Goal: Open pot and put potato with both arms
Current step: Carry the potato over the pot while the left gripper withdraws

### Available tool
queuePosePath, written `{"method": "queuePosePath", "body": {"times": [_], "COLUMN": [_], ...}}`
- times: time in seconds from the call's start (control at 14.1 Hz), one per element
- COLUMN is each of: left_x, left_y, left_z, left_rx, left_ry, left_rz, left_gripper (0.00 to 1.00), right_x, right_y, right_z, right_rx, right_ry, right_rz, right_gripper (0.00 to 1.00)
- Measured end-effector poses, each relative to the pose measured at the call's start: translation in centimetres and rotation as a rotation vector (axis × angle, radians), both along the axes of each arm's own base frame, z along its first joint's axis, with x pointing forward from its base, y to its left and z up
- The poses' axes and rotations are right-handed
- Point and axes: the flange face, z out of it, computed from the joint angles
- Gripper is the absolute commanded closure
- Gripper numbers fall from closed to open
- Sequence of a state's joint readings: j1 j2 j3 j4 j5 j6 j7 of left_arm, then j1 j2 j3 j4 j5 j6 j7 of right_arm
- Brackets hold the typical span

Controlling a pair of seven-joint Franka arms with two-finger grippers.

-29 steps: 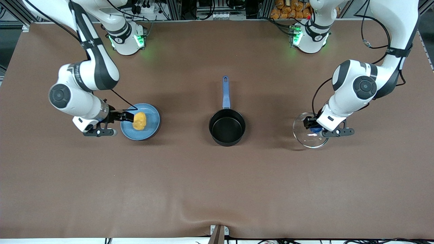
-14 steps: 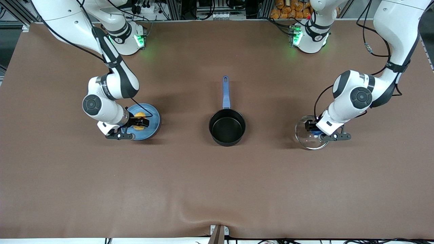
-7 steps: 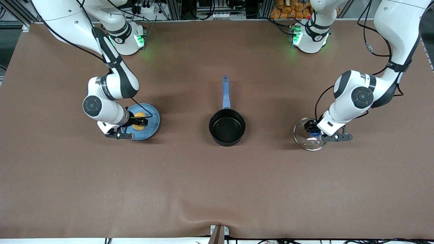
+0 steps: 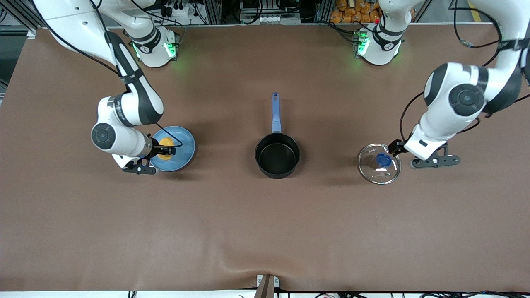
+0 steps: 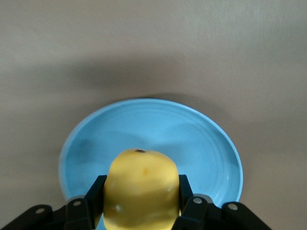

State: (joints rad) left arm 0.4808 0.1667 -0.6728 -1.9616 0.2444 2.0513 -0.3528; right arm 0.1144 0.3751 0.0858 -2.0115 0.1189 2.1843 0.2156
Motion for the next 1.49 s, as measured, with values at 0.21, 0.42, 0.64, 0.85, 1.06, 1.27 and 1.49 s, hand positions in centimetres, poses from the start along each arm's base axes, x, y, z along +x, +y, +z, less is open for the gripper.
{"method": "queuePosePath", "body": {"times": [0.21,0.42,0.64,0.85,1.06,1.27,1.49], "left_x": [0.7,0.7,0.6,0.4,0.4,0.4,0.4], "left_y": [0.0,1.0,2.8,3.4,3.7,4.0,4.6], "left_z": [6.2,11.6,16.1,17.8,17.8,17.7,18.0], "left_rx": [-0.035,-0.074,-0.090,-0.091,-0.090,-0.089,-0.110], "left_ry": [0.031,0.038,0.041,0.047,0.052,0.053,0.050], "left_rz": [0.000,0.003,0.018,0.011,0.015,0.020,0.039], "left_gripper": [0.00,0.00,0.00,0.00,0.00,0.00,0.00], "right_x": [3.1,4.2,4.8,5.4,4.7,3.3,1.1], "right_y": [4.0,11.5,19.1,26.2,32.7,37.4,40.2], "right_z": [6.5,11.7,13.0,12.7,11.4,8.5,4.7], "right_rx": [0.039,0.067,0.091,0.129,0.168,0.197,0.178], "right_ry": [-0.040,-0.116,-0.153,-0.182,-0.212,-0.237,-0.202], "right_rz": [0.046,0.051,0.026,0.006,-0.005,-0.007,0.028], "right_gripper": [0.93,0.93,0.94,0.99,1.00,1.00,1.00]}}
